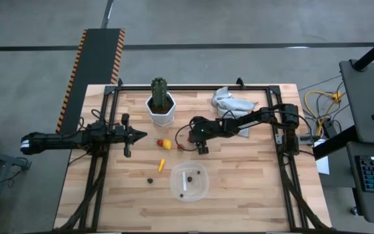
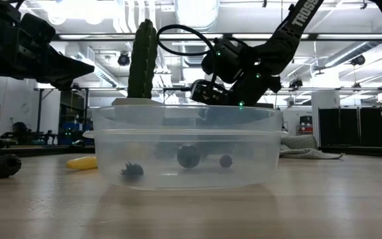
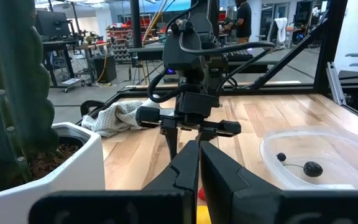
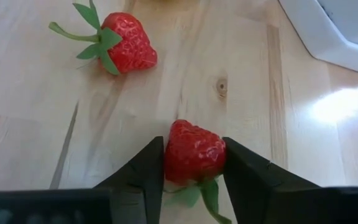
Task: Pick and placing Produce into tupperware
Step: Put the top right red strawberry into the transparent container
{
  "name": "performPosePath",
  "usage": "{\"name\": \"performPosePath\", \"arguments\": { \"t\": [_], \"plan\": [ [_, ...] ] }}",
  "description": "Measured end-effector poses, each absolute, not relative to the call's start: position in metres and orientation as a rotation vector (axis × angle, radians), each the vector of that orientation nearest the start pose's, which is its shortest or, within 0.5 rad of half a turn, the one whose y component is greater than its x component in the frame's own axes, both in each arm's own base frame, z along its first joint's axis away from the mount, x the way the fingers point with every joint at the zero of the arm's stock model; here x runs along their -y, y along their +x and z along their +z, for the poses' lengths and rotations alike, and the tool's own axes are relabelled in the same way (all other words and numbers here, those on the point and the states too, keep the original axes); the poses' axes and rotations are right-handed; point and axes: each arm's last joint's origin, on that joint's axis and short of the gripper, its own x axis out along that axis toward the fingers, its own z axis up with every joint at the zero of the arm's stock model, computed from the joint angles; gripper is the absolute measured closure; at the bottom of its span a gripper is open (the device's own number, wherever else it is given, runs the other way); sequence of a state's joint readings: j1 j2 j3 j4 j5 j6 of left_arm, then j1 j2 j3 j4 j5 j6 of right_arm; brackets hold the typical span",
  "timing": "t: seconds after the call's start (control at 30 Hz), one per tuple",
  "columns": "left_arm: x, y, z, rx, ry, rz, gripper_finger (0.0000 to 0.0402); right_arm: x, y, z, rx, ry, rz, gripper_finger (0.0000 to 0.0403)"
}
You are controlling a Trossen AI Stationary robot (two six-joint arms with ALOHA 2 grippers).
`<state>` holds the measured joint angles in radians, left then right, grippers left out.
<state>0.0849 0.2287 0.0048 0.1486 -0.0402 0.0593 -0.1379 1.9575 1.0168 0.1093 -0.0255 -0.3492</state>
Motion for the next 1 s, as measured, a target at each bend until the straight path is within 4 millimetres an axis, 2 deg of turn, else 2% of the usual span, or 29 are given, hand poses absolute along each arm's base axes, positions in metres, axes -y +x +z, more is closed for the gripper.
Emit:
{"name": "performPosePath", "arguments": {
  "t": [0.33,0.67,0.8,1.0],
  "plan": [
    [-0.011,0.111,0.16,-0.079,0.057,0.123,0.0402,0.051,0.374,0.117,-0.835,-0.23,0.022,0.0283],
    [-0.011,0.111,0.16,-0.079,0.057,0.123,0.0402,0.038,0.371,0.171,-0.675,-0.258,0.03,0.0283],
    [-0.011,0.111,0.16,-0.079,0.058,0.123,0.0402,0.025,0.367,0.191,-0.616,-0.274,0.053,0.0283],
    [-0.011,0.111,0.16,-0.076,0.058,0.123,0.0402,-0.001,0.361,0.208,-0.578,-0.275,0.114,0.0283]
  ]
}}
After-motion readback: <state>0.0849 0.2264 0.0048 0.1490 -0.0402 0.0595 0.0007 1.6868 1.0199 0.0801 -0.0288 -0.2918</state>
